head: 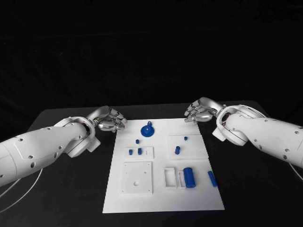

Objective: Assemble the parts on the task board

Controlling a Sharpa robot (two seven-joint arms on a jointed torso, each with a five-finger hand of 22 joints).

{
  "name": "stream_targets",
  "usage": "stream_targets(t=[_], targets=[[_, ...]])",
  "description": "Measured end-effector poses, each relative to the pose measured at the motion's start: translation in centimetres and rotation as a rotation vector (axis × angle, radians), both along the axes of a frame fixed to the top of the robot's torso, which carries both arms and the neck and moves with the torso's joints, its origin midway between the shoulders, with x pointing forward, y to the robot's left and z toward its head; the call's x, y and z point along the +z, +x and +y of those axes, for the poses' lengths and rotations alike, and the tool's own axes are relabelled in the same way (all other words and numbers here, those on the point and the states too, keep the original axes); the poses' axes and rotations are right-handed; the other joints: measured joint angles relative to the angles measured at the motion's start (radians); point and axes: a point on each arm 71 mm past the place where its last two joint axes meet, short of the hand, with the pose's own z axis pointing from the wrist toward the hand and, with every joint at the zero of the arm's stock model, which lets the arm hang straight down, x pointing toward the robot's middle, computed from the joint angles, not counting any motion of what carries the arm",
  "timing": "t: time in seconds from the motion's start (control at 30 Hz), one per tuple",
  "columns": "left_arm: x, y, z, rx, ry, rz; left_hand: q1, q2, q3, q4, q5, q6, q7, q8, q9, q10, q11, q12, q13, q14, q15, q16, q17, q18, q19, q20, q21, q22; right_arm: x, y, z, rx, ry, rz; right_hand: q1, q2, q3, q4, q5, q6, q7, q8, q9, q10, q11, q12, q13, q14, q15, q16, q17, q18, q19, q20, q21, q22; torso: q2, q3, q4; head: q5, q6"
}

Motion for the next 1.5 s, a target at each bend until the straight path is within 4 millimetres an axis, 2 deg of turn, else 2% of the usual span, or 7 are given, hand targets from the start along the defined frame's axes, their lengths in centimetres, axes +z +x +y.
stream_targets(t=[0.07, 0.23, 0.57, 0.77, 0.97, 1.1, 1.5], targets=[[0.1, -0.2, 0.1, 0.013, -0.072, 0.018, -0.013, 0.0, -0.01, 0.002, -0.006, 0.0, 0.0, 0.003, -0.001, -0.01, 0.002, 0.0, 0.0, 0.0, 0.0, -0.006, -0.002, 0.0, 0.0, 0.0, -0.002, -0.001, 0.0, -0.3, 0.2, 0.02, -0.037, -0.008, 0.0, 0.0, 0.0, 0.0, 0.0, 0.006, -0.006, 0.0, 0.005, 0.028, -0.011, -0.019, 0.003, 0.029, -0.016, 0.033, 0.031, -0.006, 0.05, -0.024, 0.015, -0.002, 0.0, -0.0005, 0.0, -0.002, 0.003], [0.3, -0.9, 0.2, 0.024, -0.217, 0.053, -0.069, 0.0, -0.062, 0.011, -0.012, 0.0, 0.0, 0.008, -0.004, -0.029, 0.011, 0.0, 0.0, -0.006, 0.01, -0.042, -0.012, -0.001, -0.008, 0.003, -0.023, -0.009, 0.1, -1.2, 0.6, 0.07, -0.12, -0.029, 0.0, 0.0, -0.002, -0.001, 0.008, 0.019, -0.013, 0.007, 0.012, 0.059, -0.023, -0.045, 0.006, 0.047, -0.023, 0.072, 0.066, -0.01, 0.089, -0.042, 0.026, -0.002, -0.004, -0.0023, 0.0, -0.007, 0.005], [0.7, -2.2, 0.5, 0.04, -0.415, 0.108, -0.107, 0.024, -0.113, 0.003, -0.004, 0.011, -0.007, 0.031, -0.005, -0.008, 0.005, 0.01, 0.007, -0.032, 0.033, -0.245, -0.082, -0.033, -0.043, 0.011, -0.123, -0.06, -1.3, -3.0, 1.1, 0.141, -0.269, -0.054, -0.013, -0.013, -0.023, 0.001, 0.008, 0.031, -0.018, 0.007, 0.014, 0.059, -0.017, -0.109, -0.013, 0.042, -0.018, 0.076, 0.079, 0.003, 0.089, -0.042, 0.026, -0.001, -0.014, -0.0089, 0.002, -0.022, -0.001], [0.8, -2.6, 0.8, 0.047, -0.474, 0.124, -0.107, 0.024, -0.113, 0.003, 0.0, 0.011, -0.007, 0.032, -0.007, -0.007, 0.007, 0.004, 0.004, -0.031, 0.038, -0.282, -0.09, -0.033, -0.046, 0.011, -0.132, -0.065, -2.2, -3.7, 1.9, 0.18, -0.363, -0.076, -0.019, -0.019, -0.024, 0.001, -0.001, 0.031, -0.018, 0.007, 0.013, 0.063, -0.014, -0.119, -0.016, 0.04, -0.017, 0.076, 0.079, 0.003, 0.089, -0.042, 0.026, -0.001, -0.018, -0.0139, 0.0023, -0.029, -0.005], [0.8, -2.6, 0.9, 0.05, -0.503, 0.128, -0.111, 0.029, -0.113, -0.003, 0.008, 0.011, -0.007, 0.036, -0.008, -0.007, 0.007, -0.006, 0.001, -0.053, 0.067, -0.352, -0.107, -0.035, -0.074, 0.023, -0.158, -0.073, -2.6, -4.1, 2.7, 0.203, -0.428, -0.101, -0.015, -0.033, -0.019, 0.005, -0.019, 0.035, -0.016, 0.007, 0.01, 0.058, -0.009, -0.147, -0.028, 0.027, -0.011, 0.076, 0.075, 0.002, 0.083, -0.036, 0.018, -0.003, -0.019, -0.0156, 0.0028, -0.032, -0.004], [0.9, -2.8, 0.8, 0.047, -0.521, 0.132, -0.103, 0.036, -0.113, -0.003, 0.008, 0.009, -0.005, 0.04, -0.009, -0.003, 0.01, -0.015, -0.003, -0.064, 0.079, -0.406, -0.114, -0.034, -0.09, 0.039, -0.176, -0.076, -2.8, -4.4, 3.2, 0.216, -0.458, -0.114, -0.008, -0.04, 0.01, 0.006, -0.035, 0.04, -0.02, 0.007, 0.008, 0.071, -0.004, -0.164, -0.035, 0.027, -0.011, 0.076, 0.072, 0.002, 0.083, -0.036, 0.018, -0.003, -0.019, -0.0155, 0.0034, -0.033, -0.005], [0.9, -2.8, 0.9, 0.051, -0.542, 0.137, -0.103, 0.036, -0.116, -0.005, 0.012, 0.003, -0.007, 0.042, -0.011, 0.002, 0.008, -0.023, -0.006, -0.053, 0.089, -0.431, -0.108, -0.041, -0.089, 0.039, -0.176, -0.075, -3.5, -4.8, 3.8, 0.228, -0.518, -0.131, 0.017, -0.065, 0.155, 0.014, -0.132, 0.087, -0.035, 0.012, 0.005, 0.148, -0.019, -0.199, -0.042, 0.044, -0.024, 0.088, 0.08, -0.004, 0.11, -0.045, 0.025, 0.009, -0.019, -0.0139, 0.0028, -0.031, -0.009]])
